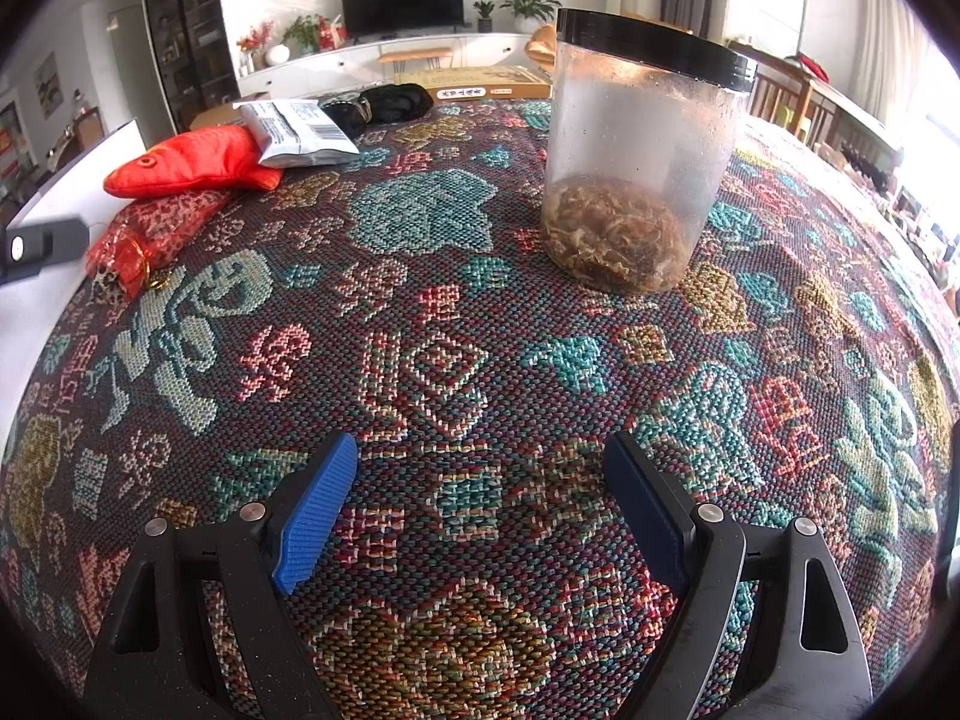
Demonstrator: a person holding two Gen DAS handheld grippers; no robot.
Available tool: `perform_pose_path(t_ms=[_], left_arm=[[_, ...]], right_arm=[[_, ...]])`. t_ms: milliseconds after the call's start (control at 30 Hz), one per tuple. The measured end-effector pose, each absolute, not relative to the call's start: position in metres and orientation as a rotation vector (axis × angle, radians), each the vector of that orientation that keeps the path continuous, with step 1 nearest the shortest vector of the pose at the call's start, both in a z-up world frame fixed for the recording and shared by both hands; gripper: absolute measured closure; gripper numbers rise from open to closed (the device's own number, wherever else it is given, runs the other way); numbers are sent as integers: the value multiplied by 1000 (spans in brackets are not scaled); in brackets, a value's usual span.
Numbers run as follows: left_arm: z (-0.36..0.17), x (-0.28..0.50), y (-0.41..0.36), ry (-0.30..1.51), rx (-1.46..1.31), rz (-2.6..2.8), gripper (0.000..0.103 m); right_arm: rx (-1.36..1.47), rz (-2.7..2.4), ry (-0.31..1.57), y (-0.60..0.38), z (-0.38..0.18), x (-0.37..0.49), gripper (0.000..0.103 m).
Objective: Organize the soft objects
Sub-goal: 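Grasp red-orange fish plush with left tool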
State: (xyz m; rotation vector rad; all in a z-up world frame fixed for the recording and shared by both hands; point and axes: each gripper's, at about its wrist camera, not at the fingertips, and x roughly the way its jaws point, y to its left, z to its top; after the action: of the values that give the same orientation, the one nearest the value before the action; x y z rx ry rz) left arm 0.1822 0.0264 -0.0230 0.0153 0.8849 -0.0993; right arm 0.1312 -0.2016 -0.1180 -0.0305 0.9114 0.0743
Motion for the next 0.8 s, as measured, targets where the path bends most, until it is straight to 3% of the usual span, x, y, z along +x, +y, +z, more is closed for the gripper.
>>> perform_pose_path(t_ms=[133, 300, 333, 367, 400, 433, 567, 800], left_arm=[[-22, 259, 15, 962, 213, -46, 0], [-70, 322, 9, 1114, 301, 23, 4], [-75, 325, 8, 1111, 306, 26, 13], [-76, 326, 7, 1096, 315, 44, 30], [-74, 326, 7, 1076, 316, 56, 55], [-70, 323, 9, 1064, 289, 38, 71], [-41, 286, 20, 1030, 137, -66, 76], [-7, 121, 22, 943, 61, -240, 72]], right_arm=[[-30, 75, 911, -202, -118, 131, 16], [-30, 75, 911, -202, -118, 131, 16], [-30, 75, 911, -202, -118, 131, 16], [-31, 75, 911, -202, -118, 131, 16], [-31, 75, 911, -202, -118, 131, 16], [-31, 74, 911, -200, -118, 133, 16], [-31, 75, 911, -200, -118, 133, 16], [-31, 75, 911, -200, -118, 132, 16]])
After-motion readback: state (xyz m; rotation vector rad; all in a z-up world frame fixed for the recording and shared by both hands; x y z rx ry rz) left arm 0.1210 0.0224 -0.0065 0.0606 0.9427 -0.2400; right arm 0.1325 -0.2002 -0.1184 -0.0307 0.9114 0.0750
